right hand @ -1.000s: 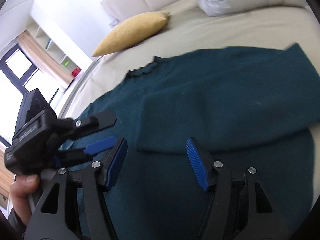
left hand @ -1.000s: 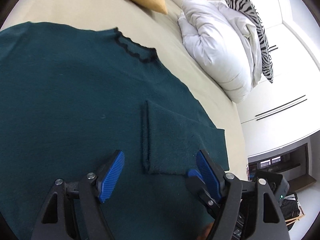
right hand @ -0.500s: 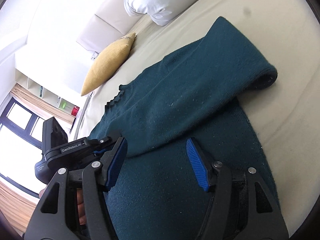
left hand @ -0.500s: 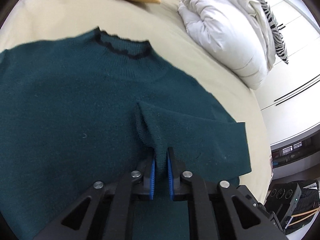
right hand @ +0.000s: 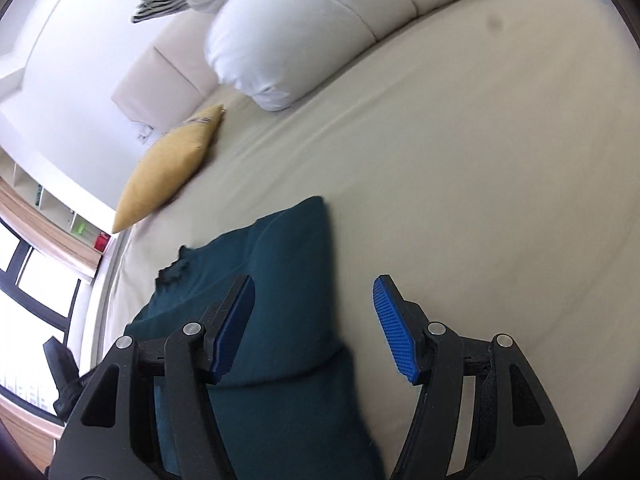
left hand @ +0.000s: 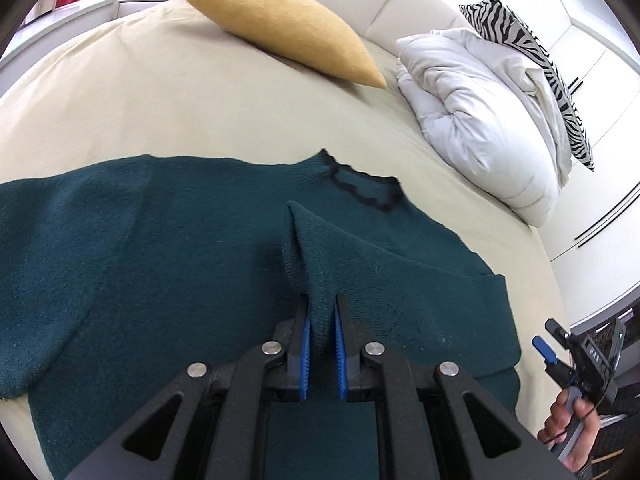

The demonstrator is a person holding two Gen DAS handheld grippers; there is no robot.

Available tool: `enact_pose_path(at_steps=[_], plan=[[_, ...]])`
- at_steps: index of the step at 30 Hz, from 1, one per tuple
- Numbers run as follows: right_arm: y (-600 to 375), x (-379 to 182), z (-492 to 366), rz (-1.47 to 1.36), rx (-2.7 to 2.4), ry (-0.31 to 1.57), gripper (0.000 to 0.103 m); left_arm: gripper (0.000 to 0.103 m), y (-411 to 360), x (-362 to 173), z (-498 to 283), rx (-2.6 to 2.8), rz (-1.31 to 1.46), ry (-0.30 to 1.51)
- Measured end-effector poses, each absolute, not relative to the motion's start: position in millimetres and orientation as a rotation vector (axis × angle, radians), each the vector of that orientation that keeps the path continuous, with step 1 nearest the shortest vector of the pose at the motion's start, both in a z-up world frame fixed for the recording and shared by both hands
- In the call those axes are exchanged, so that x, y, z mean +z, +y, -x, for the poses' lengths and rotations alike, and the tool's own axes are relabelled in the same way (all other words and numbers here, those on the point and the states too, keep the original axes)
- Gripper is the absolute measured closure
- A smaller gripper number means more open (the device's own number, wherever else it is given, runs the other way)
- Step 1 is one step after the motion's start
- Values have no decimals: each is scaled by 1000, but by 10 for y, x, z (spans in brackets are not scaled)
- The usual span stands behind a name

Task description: Fold small clothes

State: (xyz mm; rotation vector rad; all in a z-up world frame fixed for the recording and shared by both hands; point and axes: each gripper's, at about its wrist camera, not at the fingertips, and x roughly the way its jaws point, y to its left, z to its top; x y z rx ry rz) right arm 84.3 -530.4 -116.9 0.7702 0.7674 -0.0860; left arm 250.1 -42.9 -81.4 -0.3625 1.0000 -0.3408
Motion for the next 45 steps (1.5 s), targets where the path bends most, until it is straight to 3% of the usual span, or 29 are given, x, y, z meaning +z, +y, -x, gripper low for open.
enact_pose_path(at_steps=[8,10,11,12,14,22,26,28,29,30,31,33,35,37,38,40,45], plan=[[-5326,-1457,-1459,-738,-65,878,43,91,-439,-1010,-2430,-340,310,1024],[-5265,-1501,-1599,-714,-60,880,55,91,-419,-1015,-2417,-345,320,1024],[-5232,-1520,-1663,-703,-45,895,76,91,-418,-1009,-2402,-347,314,1022],[-5200,-1534,-1714,-675,-38,923,87,91,-425,-1005,-2393,-347,303,1020],[-5107,-1519,-1781,-578,-55,936,96,91,-435,-997,-2378,-349,296,1016],[-5321,-1557,-1842,-597,-81,941,98,91,-675,-982,-2293,-379,253,1006],[-5398,-1620,-1785,-655,-28,938,94,91,-581,-1095,-2354,-381,302,1027],[-5455,-1589,-1655,-705,-26,934,88,91,-559,-1068,-2348,-389,299,1021],[-5459,-1548,-1560,-717,-25,918,78,91,-550,-1059,-2358,-393,304,1020],[-5440,-1506,-1463,-732,-12,899,59,90,-539,-1051,-2368,-392,309,1019],[-5402,-1475,-1380,-742,6,890,53,90,-530,-1043,-2381,-389,311,1017],[-5265,-1429,-1261,-723,55,904,53,90,-531,-1030,-2395,-385,308,1013],[-5092,-1432,-1226,-643,73,947,56,90,-543,-1020,-2397,-381,297,1007],[-4914,-1464,-1228,-492,28,1001,69,90,-550,-1024,-2397,-376,286,1006],[-4880,-1467,-1228,-442,-2,1006,82,90,-558,-1027,-2403,-376,284,1006],[-4955,-1477,-1210,-488,-11,1000,93,90,-546,-1019,-2401,-372,285,1001],[-4898,-1458,-1073,-460,-44,968,96,90,-495,-1024,-2451,-350,291,987]])
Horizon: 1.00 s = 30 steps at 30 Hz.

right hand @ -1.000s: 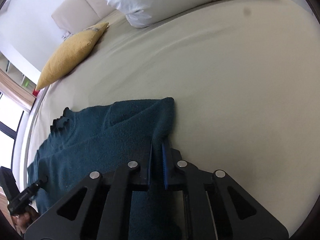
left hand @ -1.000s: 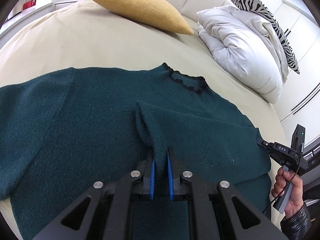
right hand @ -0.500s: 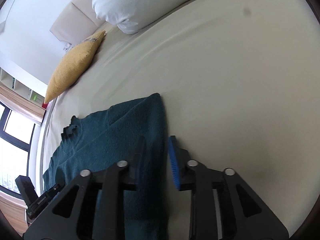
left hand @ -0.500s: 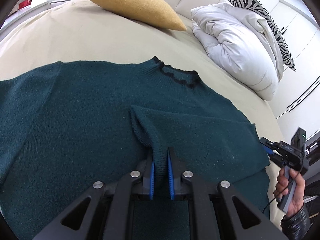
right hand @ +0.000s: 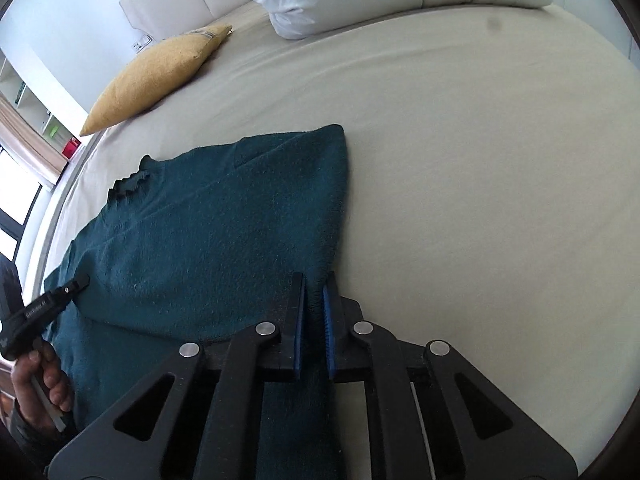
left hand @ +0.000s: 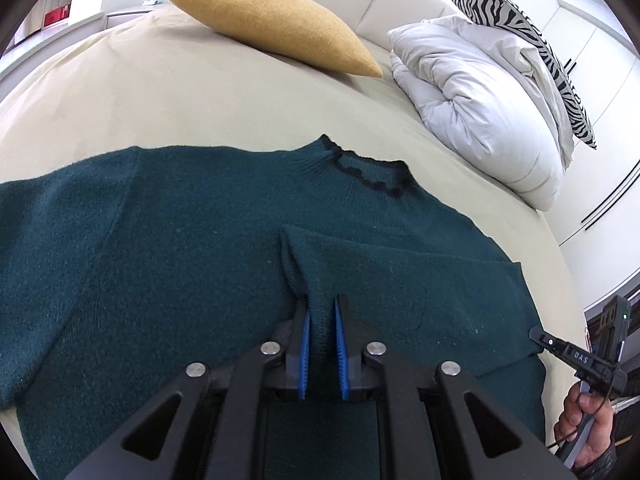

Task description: Fold small clothes

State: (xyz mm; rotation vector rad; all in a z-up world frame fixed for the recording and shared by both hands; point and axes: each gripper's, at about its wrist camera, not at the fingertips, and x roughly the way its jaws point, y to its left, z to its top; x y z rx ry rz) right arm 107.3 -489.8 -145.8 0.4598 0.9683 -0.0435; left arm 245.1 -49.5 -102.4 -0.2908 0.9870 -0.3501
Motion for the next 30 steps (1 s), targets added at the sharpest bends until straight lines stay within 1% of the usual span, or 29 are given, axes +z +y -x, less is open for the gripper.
enact_pose_path(at_steps=[4,8,12,14,16,18,20,23,24,26,30], plan=[[-5012,-1629,-1033,-556,-19,948,96,90,-517,-1101,-2444,-352,268,981],[-5061,-1512,-947,-573,-47,944,84,90,-498,-1098,-2469,-352,272,987],[-5090,-1220,-814,-601,-68,827,84,89,-500,-1127,-2422,-349,265,975],[-4931,-1146,-869,-549,-20,832,84,89,-496,-1130,-2408,-348,268,974],[-4774,-1227,-960,-486,3,877,84,88,-482,-1133,-2400,-349,275,974],[-4747,-1510,-1068,-479,-15,981,86,88,-457,-1145,-2409,-355,290,977],[-4810,-1613,-1013,-528,4,931,86,88,-439,-1146,-2418,-360,299,981],[-4804,-1478,-969,-527,-11,932,86,88,-432,-1136,-2413,-361,302,972],[-4802,-1420,-967,-525,-18,929,85,88,-433,-1127,-2405,-360,304,964],[-4812,-1287,-964,-530,-12,887,84,90,-448,-1102,-2392,-360,297,955],[-4729,-1119,-1162,-525,6,863,84,92,-453,-978,-2396,-358,285,916]])
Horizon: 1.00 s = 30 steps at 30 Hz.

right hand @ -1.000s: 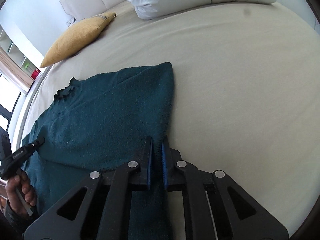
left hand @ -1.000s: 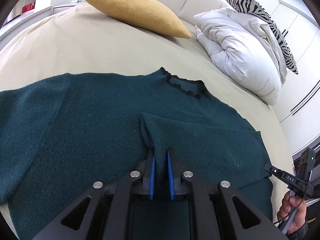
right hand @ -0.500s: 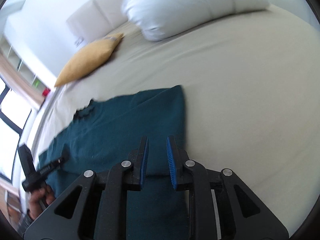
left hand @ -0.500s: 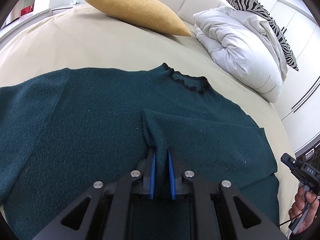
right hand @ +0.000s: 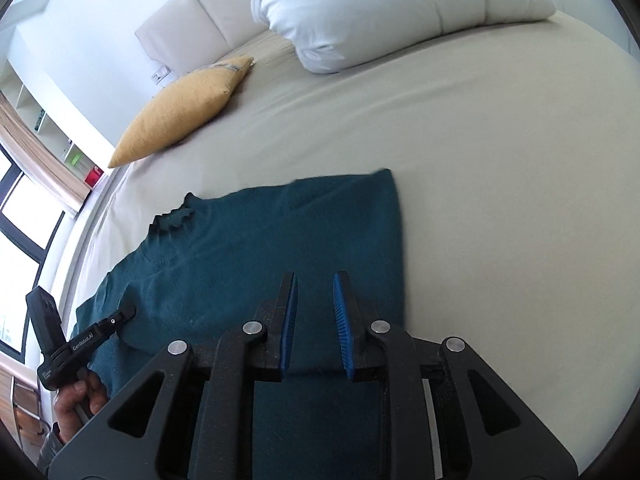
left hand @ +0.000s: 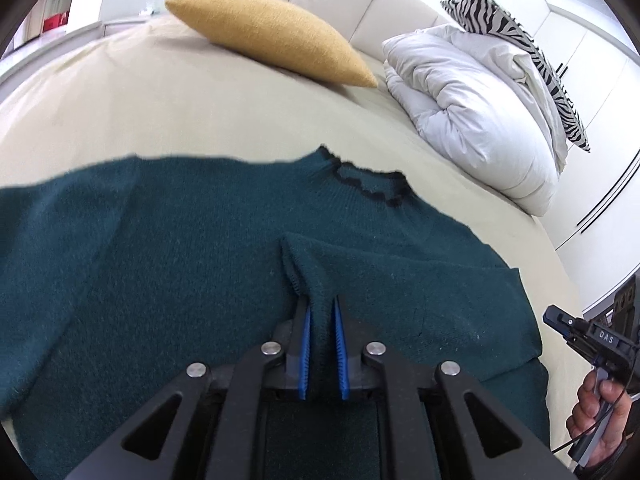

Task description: Fold small clothes

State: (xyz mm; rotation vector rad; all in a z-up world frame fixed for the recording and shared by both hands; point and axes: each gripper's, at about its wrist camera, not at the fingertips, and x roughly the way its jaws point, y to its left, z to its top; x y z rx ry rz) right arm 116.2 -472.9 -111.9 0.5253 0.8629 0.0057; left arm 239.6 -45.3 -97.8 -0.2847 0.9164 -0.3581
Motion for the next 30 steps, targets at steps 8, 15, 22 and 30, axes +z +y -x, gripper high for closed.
enact_pose_path(at_steps=[8,15,22,30], plan=[[-4720,-1587,-1528,-578,9,916,79,93,-410,-1126,-2427,-343,260,928],[-4727,-1294,-1489,-549,-7,841,55,93,-391,-1162,-2402,-345,272,912],[-4624,-1249,-1380,-479,-52,862,42,64,-25,-916,-2151,-374,443,899],[-4168,-658,-589,-570,101,707,42,36,1318,-467,-1222,-230,680,711]])
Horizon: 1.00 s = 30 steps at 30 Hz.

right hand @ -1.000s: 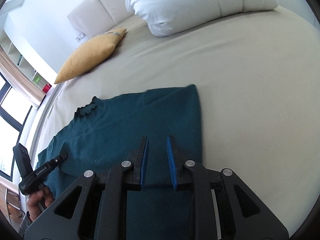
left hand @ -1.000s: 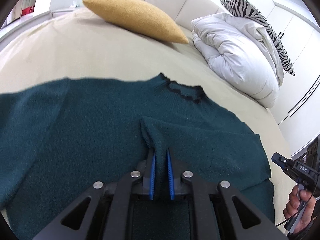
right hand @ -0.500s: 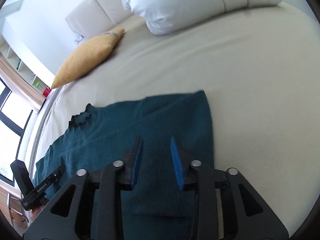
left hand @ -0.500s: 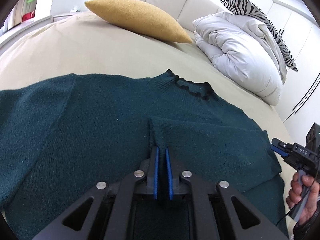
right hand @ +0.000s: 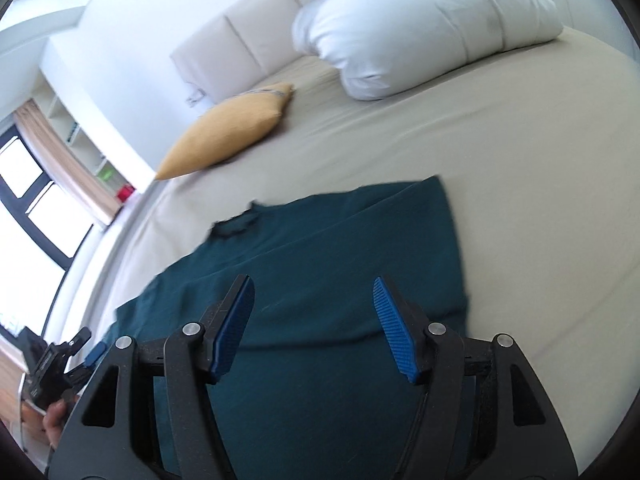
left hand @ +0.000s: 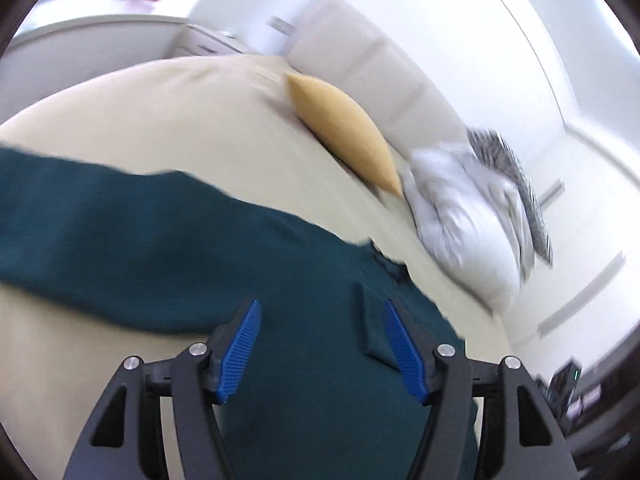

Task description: Fold small clothes

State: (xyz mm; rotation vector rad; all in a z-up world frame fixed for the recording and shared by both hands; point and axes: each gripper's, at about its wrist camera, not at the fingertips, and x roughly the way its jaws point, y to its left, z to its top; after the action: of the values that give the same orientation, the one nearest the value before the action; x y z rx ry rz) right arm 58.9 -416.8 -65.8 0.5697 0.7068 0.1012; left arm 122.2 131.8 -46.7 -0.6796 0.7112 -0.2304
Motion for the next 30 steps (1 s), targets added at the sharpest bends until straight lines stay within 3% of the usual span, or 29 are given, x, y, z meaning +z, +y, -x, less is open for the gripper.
enact_pose_path(at_steps=[7,12,16,20,23,24,27,30], plan=[[-3655,-604,-77,-649,223,723,42,36,2845,-778,-508,73,1120,598],[-3358,-633,85,-665,240,754,42,27,3220,-973,-278,194,1291,537],[-3187,-600,198,-664,245,759,42,29,3336,-1277,-359,220,1432,518],[-3134,-563,233,-658,250,754,42,48,3511,-1476,-479,251,1566,468],[-3162,-574,262,-665,248,752,42,77,3663,-1585,-568,293,1621,460],[-3181,-586,271,-669,247,752,42,92,3698,-1614,-584,306,1634,467],[-3257,-647,295,-684,243,751,42,95,3659,-1472,-667,317,1557,493],[-3341,-740,354,-708,234,752,42,95,3393,-937,-899,270,1320,503]])
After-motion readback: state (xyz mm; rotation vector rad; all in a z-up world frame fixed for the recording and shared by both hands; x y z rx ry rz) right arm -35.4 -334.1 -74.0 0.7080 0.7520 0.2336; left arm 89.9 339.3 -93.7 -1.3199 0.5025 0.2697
